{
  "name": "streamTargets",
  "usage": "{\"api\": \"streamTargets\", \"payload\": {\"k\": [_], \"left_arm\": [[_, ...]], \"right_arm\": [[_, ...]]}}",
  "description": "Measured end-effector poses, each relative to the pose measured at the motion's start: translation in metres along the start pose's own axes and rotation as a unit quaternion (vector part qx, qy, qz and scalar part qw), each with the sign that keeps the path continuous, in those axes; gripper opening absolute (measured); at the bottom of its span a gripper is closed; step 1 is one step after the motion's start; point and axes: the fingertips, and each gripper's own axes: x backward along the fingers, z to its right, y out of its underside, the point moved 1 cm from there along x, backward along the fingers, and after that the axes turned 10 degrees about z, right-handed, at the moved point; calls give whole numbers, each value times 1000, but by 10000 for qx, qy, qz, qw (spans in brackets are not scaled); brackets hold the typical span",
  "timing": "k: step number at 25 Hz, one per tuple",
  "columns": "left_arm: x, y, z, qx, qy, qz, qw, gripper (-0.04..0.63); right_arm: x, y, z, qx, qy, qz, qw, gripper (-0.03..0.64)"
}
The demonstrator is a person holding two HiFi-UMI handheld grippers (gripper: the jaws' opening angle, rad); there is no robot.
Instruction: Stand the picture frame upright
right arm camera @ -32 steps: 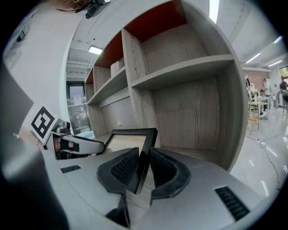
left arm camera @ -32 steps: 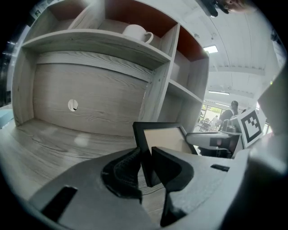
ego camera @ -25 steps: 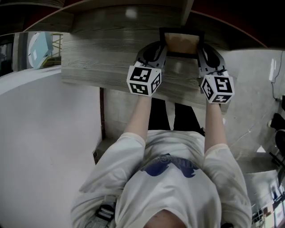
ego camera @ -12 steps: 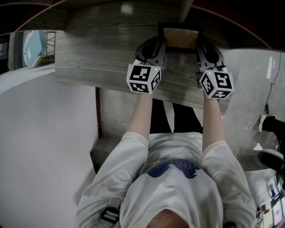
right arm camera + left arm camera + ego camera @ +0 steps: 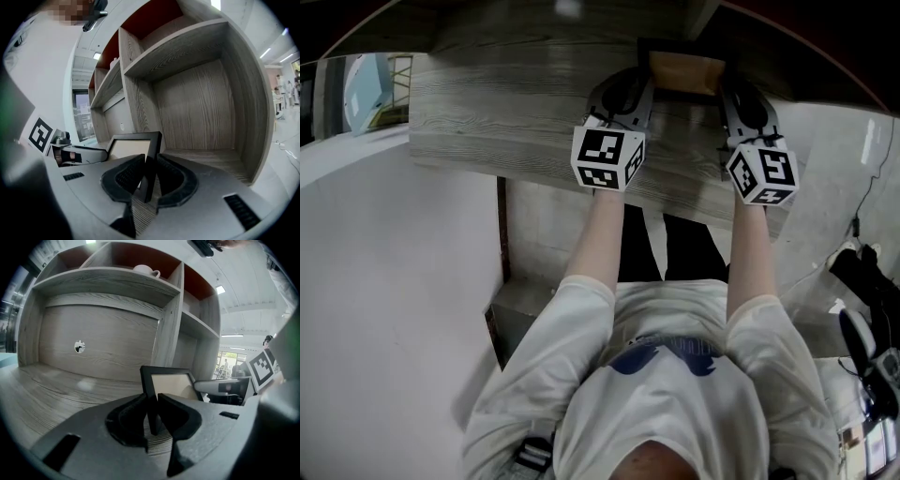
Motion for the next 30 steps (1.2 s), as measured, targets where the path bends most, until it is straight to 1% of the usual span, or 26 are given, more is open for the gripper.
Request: {"api": "streamTargets", "payload": {"k": [7,17,30], "left_arm": [[-7,4,-2,-113,62,-63,9999,80],[-15,1,-8,-187,139,-55,9997,74],[-24,8,-12,-145,120,-136,9997,72]], "right_arm": [[-6,3,4,246,-118,-29,9996,74],[-11,2,7,198,-86,-9,9998,64],[-17,8,13,207,-103,-47,9997,63]]}}
